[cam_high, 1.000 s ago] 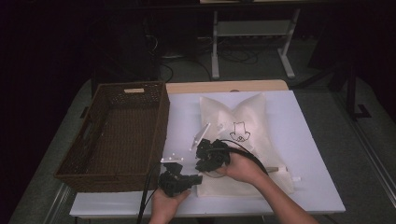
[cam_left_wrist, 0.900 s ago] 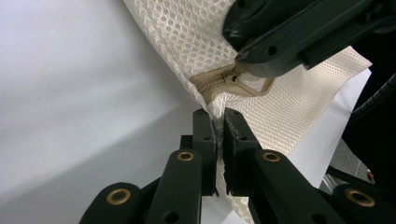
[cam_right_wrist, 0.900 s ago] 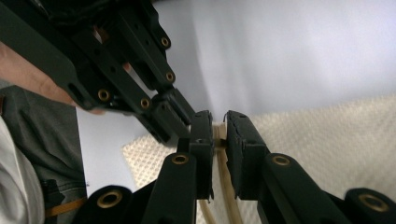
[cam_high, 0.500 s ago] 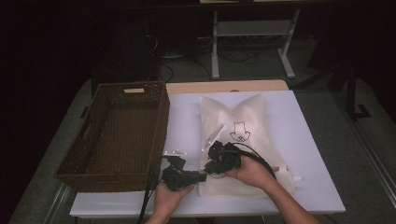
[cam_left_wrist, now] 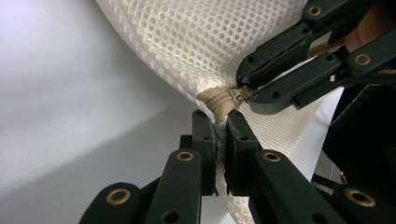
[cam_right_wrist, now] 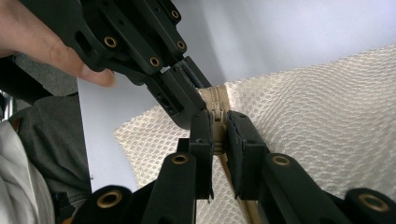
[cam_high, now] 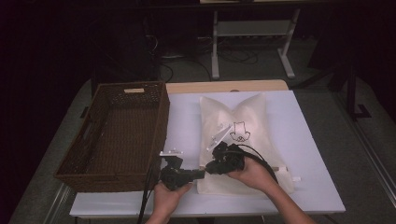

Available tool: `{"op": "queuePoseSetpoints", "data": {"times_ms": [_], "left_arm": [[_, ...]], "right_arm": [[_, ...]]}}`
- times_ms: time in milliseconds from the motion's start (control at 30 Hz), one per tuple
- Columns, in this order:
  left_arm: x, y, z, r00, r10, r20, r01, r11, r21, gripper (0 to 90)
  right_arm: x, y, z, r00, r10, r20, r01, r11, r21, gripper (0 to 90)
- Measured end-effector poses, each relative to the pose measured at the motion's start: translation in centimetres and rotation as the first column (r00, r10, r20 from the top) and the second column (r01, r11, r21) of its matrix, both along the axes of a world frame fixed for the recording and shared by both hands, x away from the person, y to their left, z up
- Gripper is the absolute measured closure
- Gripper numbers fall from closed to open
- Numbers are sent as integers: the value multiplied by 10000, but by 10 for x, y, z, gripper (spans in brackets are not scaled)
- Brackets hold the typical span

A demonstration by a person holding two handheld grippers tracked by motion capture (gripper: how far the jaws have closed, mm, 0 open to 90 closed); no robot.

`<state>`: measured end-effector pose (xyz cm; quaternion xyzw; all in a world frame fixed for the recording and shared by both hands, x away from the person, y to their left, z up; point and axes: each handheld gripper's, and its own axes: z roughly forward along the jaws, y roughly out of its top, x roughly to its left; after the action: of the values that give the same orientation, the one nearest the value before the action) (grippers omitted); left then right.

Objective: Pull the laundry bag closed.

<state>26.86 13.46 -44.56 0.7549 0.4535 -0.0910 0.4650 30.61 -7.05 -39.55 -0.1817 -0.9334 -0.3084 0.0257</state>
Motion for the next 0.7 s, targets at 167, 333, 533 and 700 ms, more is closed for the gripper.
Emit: {"op": "queuePoseSetpoints", "data": {"times_ms": [167,333,533,700], "left_arm": [[2,0,1,9999,-160,-12,160,9998,87,824],[3,0,3,9997,-245,-56,245,9997,-6,845],[4,1,4,9995,-298,-106,297,9995,-132,851],[5,3,8,9996,-278,-65,277,9994,-223,853]], "right_arm": [[-1,-1,1,10000,73,67,-72,10000,-20,812],[-3,-2,3,9997,51,239,-51,10000,9,815],[-4,-5,4,9989,113,448,-112,9999,-17,816],[-6,-7,5,9984,113,551,-112,9999,-19,816]]}}
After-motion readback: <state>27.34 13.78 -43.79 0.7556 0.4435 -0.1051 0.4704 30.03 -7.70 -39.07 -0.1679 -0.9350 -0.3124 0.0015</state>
